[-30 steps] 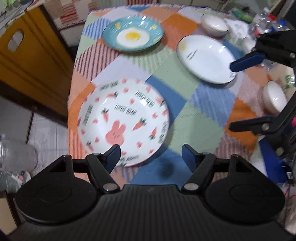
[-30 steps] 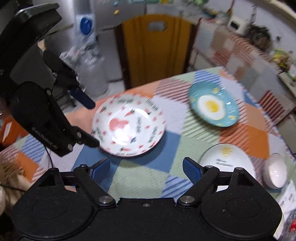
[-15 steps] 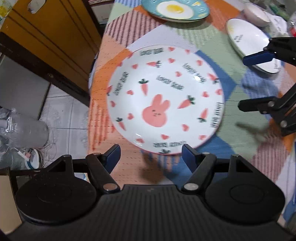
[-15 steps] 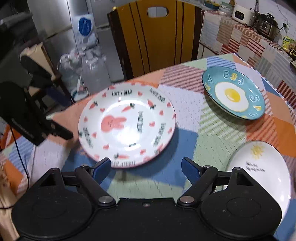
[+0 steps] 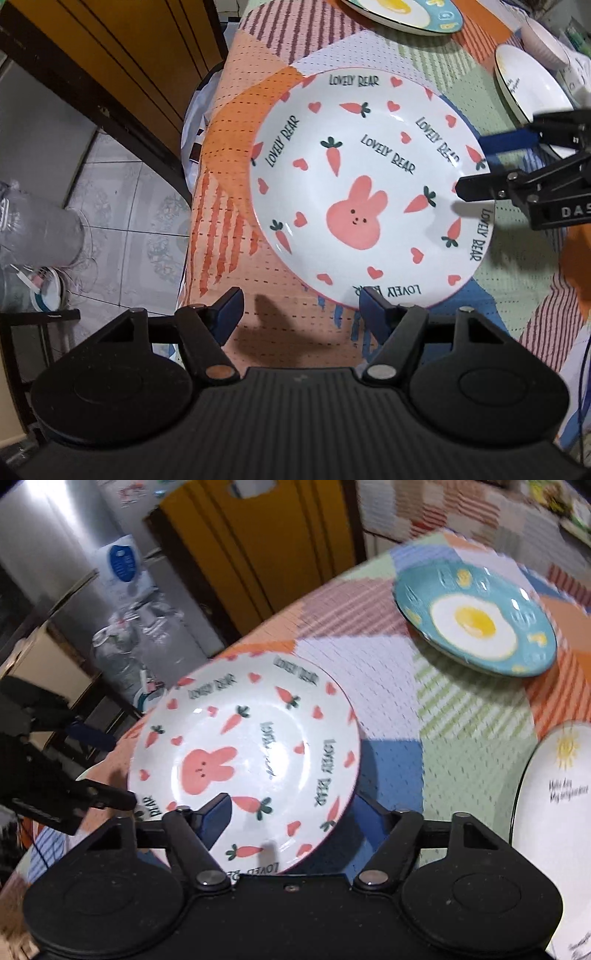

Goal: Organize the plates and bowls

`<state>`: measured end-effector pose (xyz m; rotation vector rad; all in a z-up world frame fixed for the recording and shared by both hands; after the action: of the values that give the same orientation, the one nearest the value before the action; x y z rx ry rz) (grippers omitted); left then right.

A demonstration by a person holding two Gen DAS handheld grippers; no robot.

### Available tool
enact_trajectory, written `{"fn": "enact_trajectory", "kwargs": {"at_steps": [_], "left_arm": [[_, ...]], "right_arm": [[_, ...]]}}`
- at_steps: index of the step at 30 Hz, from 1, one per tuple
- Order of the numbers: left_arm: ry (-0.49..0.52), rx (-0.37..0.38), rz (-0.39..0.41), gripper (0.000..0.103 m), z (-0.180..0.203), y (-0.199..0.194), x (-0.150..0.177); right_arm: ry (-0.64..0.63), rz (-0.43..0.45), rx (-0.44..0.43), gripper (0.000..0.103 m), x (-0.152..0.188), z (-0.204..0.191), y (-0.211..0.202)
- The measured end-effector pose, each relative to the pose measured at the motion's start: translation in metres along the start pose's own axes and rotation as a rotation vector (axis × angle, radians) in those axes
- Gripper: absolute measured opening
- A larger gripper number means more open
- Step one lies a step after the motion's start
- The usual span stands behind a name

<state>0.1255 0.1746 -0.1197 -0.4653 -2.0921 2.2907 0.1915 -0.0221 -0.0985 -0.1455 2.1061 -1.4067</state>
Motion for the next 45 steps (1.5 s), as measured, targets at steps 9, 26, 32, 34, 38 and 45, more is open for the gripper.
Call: {"fn": "enact_trajectory", "kwargs": {"at_steps": [9, 26, 32, 34, 38, 45], "left_arm": [[-0.025, 0.006, 0.040, 0.057, -0.013, 0.016, -0.011], [-0.153, 0.067, 0.071, 0.024, -0.024, 0.026, -0.022], [-0.165, 0.120, 0.044, 0.025, -0.015, 0.019, -0.015], [-0.154, 0.122, 0.042, 0.025, -0.008, 0.015, -0.013], [-0.123, 0.126, 0.041, 0.025, 0.011, 0.005, -0.009], [-0.046, 0.121, 0.099, 0.025, 0.045, -0.024, -0.015]], "right_arm": [[0.127, -0.027, -0.017, 0.045, 0.006, 0.021, 0.015], [0.188, 0.003, -0.070, 0.022, 0.011, 0.032, 0.021], [0.149, -0.022, -0.100, 0.021, 0.021, 0.032, 0.006], [0.149, -0.019, -0.114, 0.021, 0.027, 0.033, -0.002], [0.174, -0.019, -0.104, 0.021, 0.036, 0.035, -0.015], [0.172, 0.016, -0.104, 0.022, 0.050, 0.045, -0.048]]}}
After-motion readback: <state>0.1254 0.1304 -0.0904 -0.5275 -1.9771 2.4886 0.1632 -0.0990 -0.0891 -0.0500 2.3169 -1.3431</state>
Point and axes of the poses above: each gripper's, at about its wrist camera, not at the fingertips, and y roughly the way its jaws point, z to its right, x to its underside, the point moved 2 cm from there along y, roughly the way its jaws point, and after that the axes turned 8 degrees about y, right-handed, at the moved point
